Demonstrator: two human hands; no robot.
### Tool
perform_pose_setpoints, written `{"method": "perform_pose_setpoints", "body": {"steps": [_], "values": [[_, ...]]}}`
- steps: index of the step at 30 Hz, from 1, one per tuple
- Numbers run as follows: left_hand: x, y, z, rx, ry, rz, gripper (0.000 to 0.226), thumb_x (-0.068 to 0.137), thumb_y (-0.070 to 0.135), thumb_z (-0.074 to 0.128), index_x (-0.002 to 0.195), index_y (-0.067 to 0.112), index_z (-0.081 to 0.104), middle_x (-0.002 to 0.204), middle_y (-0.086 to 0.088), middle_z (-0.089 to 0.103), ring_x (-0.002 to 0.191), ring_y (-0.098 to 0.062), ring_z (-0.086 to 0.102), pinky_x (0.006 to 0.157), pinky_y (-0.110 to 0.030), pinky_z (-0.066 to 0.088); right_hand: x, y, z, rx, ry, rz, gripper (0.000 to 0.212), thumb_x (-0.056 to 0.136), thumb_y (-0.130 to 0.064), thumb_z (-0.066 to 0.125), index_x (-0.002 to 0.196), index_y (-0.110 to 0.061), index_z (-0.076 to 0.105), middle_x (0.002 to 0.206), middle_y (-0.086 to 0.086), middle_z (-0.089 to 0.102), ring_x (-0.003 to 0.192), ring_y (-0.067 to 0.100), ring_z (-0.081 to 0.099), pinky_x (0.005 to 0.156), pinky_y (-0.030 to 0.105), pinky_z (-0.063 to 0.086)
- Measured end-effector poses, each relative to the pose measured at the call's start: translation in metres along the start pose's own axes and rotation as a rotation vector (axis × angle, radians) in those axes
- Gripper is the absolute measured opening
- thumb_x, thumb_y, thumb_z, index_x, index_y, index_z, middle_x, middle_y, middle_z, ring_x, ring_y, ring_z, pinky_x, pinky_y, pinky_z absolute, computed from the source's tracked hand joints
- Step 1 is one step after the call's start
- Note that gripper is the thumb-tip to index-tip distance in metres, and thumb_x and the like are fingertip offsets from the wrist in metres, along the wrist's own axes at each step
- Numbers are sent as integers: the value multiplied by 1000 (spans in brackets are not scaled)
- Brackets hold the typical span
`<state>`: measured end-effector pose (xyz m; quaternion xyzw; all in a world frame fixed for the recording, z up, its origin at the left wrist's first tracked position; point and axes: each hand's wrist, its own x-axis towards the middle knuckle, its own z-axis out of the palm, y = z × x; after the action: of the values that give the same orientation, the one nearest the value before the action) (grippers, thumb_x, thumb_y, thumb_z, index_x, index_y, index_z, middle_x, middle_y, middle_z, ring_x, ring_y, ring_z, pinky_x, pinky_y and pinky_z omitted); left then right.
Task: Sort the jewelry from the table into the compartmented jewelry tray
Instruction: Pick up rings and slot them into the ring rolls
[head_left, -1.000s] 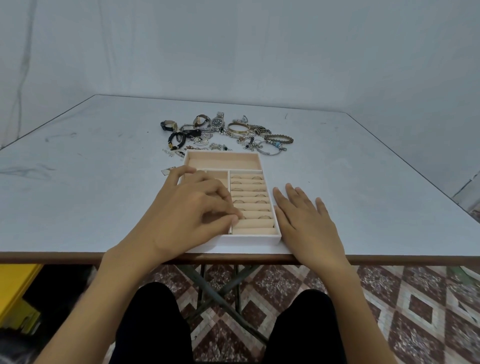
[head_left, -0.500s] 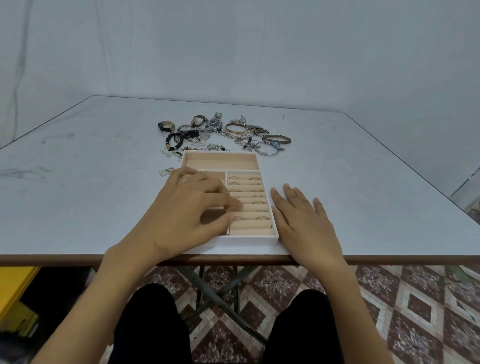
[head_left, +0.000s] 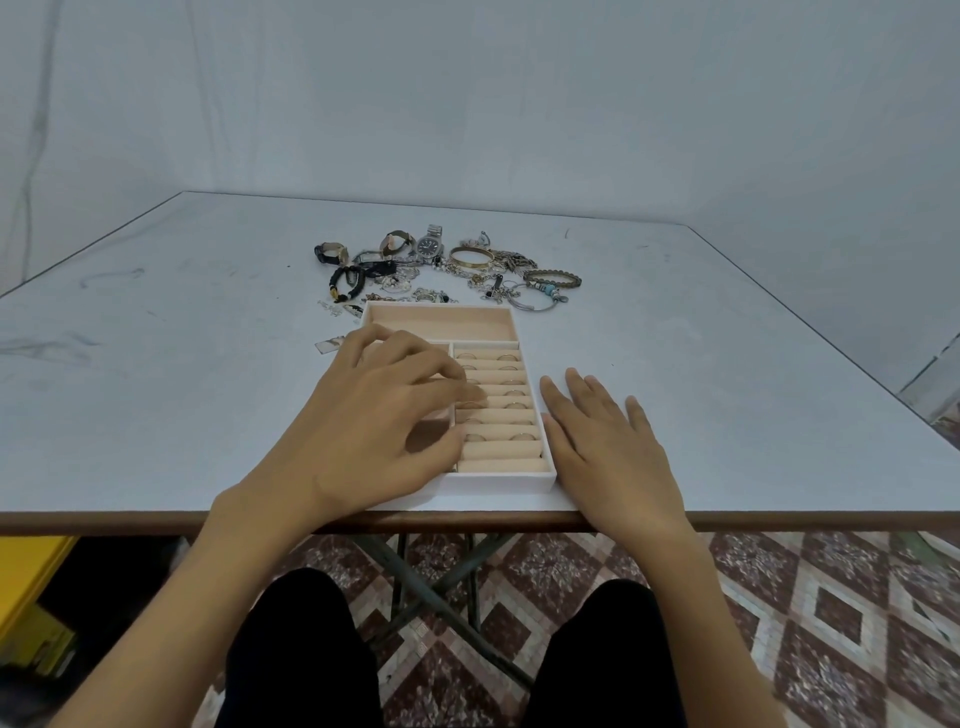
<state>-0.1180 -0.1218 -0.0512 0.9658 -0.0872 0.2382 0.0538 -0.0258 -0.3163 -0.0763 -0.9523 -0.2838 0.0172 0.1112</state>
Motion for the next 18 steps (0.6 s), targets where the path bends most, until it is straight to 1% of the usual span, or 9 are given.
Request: {"method": "perform_pose_setpoints", "body": {"steps": [8, 12, 15, 18], "values": [[-2, -2, 3, -4, -14, -3, 39, 88, 46, 40, 110, 34, 71, 106, 17, 65, 105, -6, 47, 99, -32, 24, -1, 0, -1, -2, 0, -1, 52, 103, -41, 12, 153, -32, 6, 162, -6, -2, 148, 10, -5, 121, 40, -3], [-2, 0, 1, -25, -14, 63, 34, 92, 40, 42, 116, 34, 66, 111, 18, 64, 109, -7, 49, 102, -35, 26, 0, 0, 0, 1, 3, -2, 52, 103, -42, 12, 153, -33, 7, 162, -7, -2, 148, 9, -5, 121, 40, -3], [-1, 4, -1, -62, -24, 112, 32, 95, 41, 43, 117, 35, 65, 112, 19, 62, 111, -7, 49, 106, -40, 26, 0, 0, 0, -2, -2, -2, 52, 103, -42, 11, 153, -33, 6, 162, -7, -2, 148, 9, -5, 121, 39, -4], [3, 11, 2, -66, -71, 157, 32, 97, 41, 41, 119, 37, 64, 113, 21, 61, 112, -6, 47, 105, -35, 25, 0, 1, 1, -9, 3, -3, 52, 102, -42, 11, 153, -34, 6, 162, -7, -3, 148, 9, -5, 121, 39, -4]]}}
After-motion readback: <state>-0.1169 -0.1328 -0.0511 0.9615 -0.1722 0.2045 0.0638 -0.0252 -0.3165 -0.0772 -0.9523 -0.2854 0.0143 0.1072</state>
